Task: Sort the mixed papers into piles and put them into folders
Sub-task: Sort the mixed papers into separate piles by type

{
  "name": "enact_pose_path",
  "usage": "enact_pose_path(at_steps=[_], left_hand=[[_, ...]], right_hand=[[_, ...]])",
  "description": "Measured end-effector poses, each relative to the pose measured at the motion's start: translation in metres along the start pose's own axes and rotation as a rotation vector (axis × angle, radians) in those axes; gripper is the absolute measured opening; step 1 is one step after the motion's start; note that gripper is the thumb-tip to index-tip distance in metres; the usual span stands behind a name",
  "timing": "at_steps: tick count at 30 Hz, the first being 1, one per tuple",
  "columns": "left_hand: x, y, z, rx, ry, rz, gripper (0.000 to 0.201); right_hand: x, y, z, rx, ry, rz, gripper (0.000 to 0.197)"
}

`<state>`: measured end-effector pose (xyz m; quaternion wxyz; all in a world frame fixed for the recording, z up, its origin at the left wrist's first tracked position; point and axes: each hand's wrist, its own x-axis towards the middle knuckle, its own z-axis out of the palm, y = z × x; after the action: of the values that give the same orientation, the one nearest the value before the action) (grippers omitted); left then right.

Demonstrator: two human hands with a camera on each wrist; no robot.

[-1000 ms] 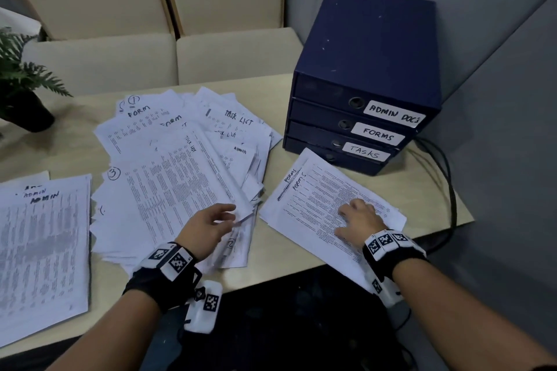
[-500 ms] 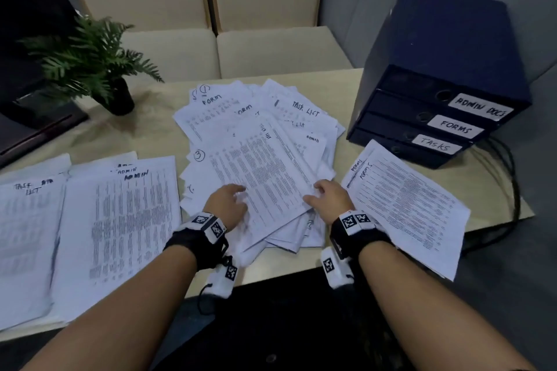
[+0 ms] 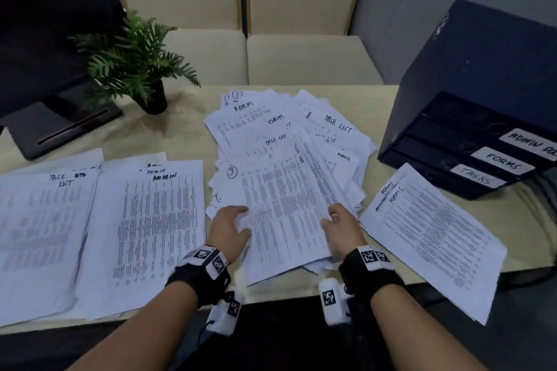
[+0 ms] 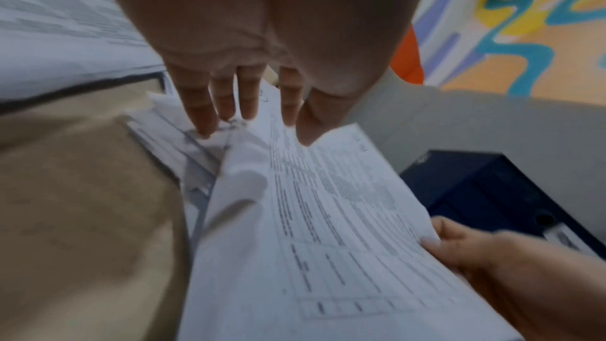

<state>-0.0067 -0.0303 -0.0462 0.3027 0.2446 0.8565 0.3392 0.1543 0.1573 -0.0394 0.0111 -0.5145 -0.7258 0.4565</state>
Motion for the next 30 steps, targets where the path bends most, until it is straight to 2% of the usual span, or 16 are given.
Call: enact_pose_path(at_steps=[6,9,11,12,15,17,19,21,24,28,30], left_hand=[[0.013,0.008,-0.014,-0.342,0.133,-0.246,0.078],[0.023,-0.002,-0.027,-0.457,0.202,-0.338,0.084],[0.025,-0.014,-0.036,-0.449,0.151,-0.352,0.079],[0.024,-0.02,-0.04,-0.438,0.128,-0.353,0.076],[0.014,-0.034,-0.047,-0.436,0.113,-0.342,0.071],[0.006,-0.04,-0.051,-0.427,0.134,-0.329,0.071],[0.001,-0.041,-0.052,-0.41,0.155,-0.325,0.07],[-0.003,-0.041,-0.054,-0.376,0.158,-0.321,0.069],[-0.007,-0.038,-0.058,-0.314,0.143,-0.28,0.06],[-0.011,-0.036,-0.059,-0.284,0.138,-0.254,0.039],[-0.011,-0.038,-0.058,-0.275,0.185,-0.256,0.019]], right_hand=[[-0.008,-0.015,0.004,0.481,-0.1,0.022,0.018],[-0.012,-0.029,-0.002,0.519,-0.186,0.008,0.015],[-0.003,-0.033,-0.006,0.34,-0.151,-0.021,0.011],[0.006,-0.033,-0.008,0.201,-0.08,-0.038,0.014],[0.03,-0.032,-0.01,-0.248,0.178,-0.04,0.041],[0.036,-0.033,-0.008,-0.471,0.206,0.019,0.057],[0.038,-0.033,-0.003,-0.537,0.164,0.085,0.062],[0.038,-0.033,0.001,-0.513,0.157,0.089,0.052],[0.036,-0.031,0.002,-0.397,0.192,-0.006,0.021],[0.028,-0.03,-0.006,-0.315,0.176,0.0,0.007],[0.024,-0.029,-0.012,-0.292,0.208,-0.037,0.013]])
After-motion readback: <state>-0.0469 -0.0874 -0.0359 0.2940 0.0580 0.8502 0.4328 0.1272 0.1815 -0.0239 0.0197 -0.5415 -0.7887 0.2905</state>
